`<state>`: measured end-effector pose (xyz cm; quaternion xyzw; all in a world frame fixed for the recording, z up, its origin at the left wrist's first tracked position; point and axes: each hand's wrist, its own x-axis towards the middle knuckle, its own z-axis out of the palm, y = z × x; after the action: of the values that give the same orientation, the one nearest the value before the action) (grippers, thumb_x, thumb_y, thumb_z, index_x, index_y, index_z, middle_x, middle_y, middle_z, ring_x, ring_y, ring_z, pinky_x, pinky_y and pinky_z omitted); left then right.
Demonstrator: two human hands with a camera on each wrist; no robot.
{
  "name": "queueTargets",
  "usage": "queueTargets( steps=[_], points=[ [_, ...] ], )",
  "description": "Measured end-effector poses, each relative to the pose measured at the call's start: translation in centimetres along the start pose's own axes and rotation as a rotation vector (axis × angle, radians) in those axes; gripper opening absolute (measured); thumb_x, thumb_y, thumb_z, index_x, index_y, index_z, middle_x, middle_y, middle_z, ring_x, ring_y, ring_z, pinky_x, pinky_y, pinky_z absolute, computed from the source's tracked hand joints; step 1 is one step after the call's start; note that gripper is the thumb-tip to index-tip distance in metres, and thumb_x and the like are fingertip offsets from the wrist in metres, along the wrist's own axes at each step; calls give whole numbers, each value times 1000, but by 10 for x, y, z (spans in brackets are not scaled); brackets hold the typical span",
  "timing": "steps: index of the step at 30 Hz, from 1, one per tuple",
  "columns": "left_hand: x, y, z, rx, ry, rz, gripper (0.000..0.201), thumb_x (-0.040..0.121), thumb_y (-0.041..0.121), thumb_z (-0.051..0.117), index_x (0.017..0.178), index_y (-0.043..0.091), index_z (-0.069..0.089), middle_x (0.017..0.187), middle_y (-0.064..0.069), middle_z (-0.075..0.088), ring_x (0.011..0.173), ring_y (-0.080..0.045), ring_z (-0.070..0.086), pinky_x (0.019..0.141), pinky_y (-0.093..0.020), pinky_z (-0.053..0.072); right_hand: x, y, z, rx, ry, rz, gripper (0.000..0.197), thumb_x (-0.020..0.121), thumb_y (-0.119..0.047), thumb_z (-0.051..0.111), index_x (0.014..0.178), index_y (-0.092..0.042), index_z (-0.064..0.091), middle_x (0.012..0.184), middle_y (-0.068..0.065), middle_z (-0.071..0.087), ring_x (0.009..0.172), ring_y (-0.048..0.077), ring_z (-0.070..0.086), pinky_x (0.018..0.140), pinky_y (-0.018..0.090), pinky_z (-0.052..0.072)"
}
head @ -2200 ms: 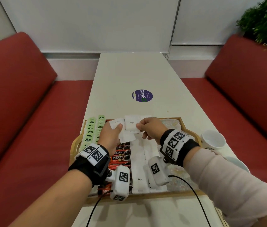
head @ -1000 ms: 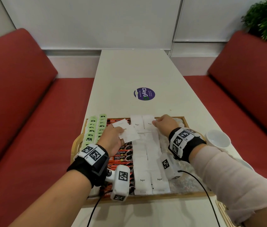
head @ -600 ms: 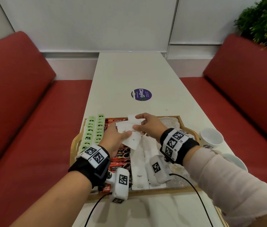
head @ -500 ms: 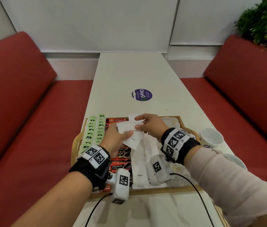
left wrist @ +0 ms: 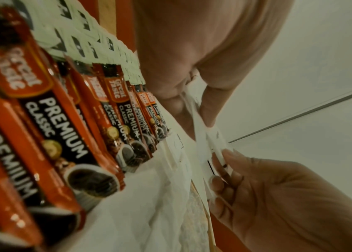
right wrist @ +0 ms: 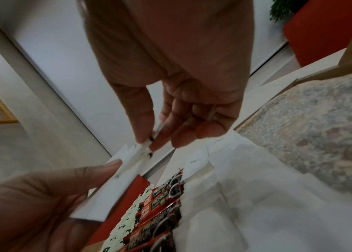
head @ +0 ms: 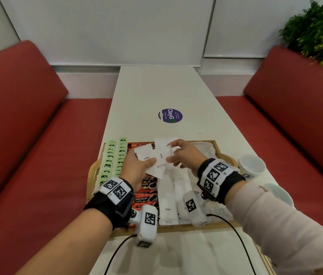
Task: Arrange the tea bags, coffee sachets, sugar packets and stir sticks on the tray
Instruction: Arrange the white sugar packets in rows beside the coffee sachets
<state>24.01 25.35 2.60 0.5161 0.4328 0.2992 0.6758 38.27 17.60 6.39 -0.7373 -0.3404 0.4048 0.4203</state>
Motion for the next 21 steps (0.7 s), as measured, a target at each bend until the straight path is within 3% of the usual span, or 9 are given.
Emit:
queueTargets(
  steps=[3, 4, 8, 11, 15, 18, 19, 21],
  points=[
    [1, 0, -1, 61, -17, 38, 44, 77, -6, 70, 116, 10, 58, 110, -8, 69, 100, -25, 67, 88, -49, 54, -3, -2, -2, -59, -11, -1, 5, 87, -19, 65, 87, -18, 60, 73, -3, 59, 57, 11, 48, 54, 22, 35],
    [1, 0, -2, 86, -37, 53, 46, 76, -6, 71, 117, 9, 57, 110, -9, 69, 100, -24, 67, 88, -48, 54, -2, -1, -3, -96, 3, -20, 7, 88, -23, 65, 85, -17, 62, 73, -4, 58, 58, 10, 47, 54, 21, 36],
    [1, -1, -4, 199, -93, 74, 50, 72, -3, 75, 117, 10, 56, 110, -6, 69, 100, -22, 67, 89, -47, 54, 0, -5, -7, -312, -28, -73, 5, 86, -18, 68, 84, -13, 67, 71, -7, 59, 63, 5, 51, 57, 17, 37],
    [2, 1, -6, 228, -45, 94, 45, 76, -3, 73, 116, 9, 56, 109, -7, 68, 101, -22, 66, 91, -47, 53, 1, -8, -10, -404, -58, -29, 11, 89, -16, 64, 78, -13, 63, 65, -6, 56, 56, 6, 47, 53, 17, 36],
    [7, 3, -13, 208, 110, 100, 34, 81, -2, 69, 108, 13, 54, 109, -8, 65, 100, -25, 64, 92, -47, 52, 6, -2, -11, -228, 10, 112, 18, 94, -5, 50, 77, -12, 51, 64, 6, 55, 53, 14, 53, 51, 24, 50],
    [12, 2, -19, 194, 170, 93, 36, 81, 0, 69, 108, 16, 52, 108, -7, 64, 99, -25, 63, 89, -48, 53, 9, 0, -5, -2, 58, 254, 10, 95, 4, 40, 97, -1, 49, 63, 12, 55, 53, 20, 57, 57, 32, 54],
    [13, 2, -20, 187, 178, 88, 37, 81, 0, 70, 108, 17, 51, 107, -6, 64, 98, -25, 63, 89, -48, 53, 11, 2, -3, 53, 74, 301, 15, 96, 4, 39, 107, 0, 48, 65, 13, 53, 54, 22, 56, 55, 32, 53],
    [14, 2, -21, 163, 184, 78, 38, 81, -1, 69, 109, 18, 51, 107, -6, 64, 98, -26, 64, 88, -49, 54, 13, 5, 3, 94, 100, 364, 15, 97, 1, 38, 109, 1, 47, 67, 12, 52, 53, 22, 53, 48, 31, 50]
  ],
)
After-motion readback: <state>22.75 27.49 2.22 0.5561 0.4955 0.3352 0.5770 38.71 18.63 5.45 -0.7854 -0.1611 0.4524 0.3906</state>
